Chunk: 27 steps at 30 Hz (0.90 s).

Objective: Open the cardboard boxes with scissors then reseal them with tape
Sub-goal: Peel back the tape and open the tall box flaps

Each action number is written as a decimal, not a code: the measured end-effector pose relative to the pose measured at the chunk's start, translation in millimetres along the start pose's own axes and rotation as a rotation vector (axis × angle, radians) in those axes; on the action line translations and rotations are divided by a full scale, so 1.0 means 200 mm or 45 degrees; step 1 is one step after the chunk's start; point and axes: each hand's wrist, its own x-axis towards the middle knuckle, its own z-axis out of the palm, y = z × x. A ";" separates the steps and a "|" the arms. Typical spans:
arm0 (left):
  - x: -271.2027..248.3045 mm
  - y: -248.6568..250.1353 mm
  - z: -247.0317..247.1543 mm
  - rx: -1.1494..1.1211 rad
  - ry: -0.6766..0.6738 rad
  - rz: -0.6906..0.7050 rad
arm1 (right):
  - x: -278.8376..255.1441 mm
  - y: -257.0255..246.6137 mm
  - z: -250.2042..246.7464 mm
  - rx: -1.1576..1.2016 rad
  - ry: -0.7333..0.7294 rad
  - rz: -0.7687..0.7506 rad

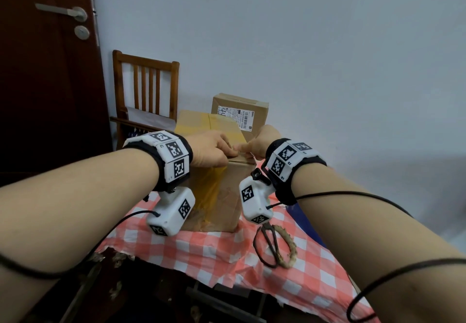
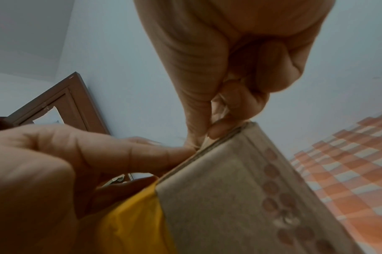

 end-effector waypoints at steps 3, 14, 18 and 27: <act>0.01 -0.01 0.00 -0.020 0.015 -0.012 | 0.00 -0.01 0.00 -0.150 0.003 -0.015; 0.01 -0.03 0.00 -0.125 0.069 0.006 | 0.00 -0.01 0.00 -0.329 -0.054 -0.182; 0.01 -0.04 -0.03 -0.216 0.456 -0.029 | 0.00 -0.01 -0.01 -0.323 -0.061 -0.199; -0.01 0.01 0.06 0.095 -0.087 0.034 | -0.01 0.00 -0.01 -0.236 -0.065 -0.147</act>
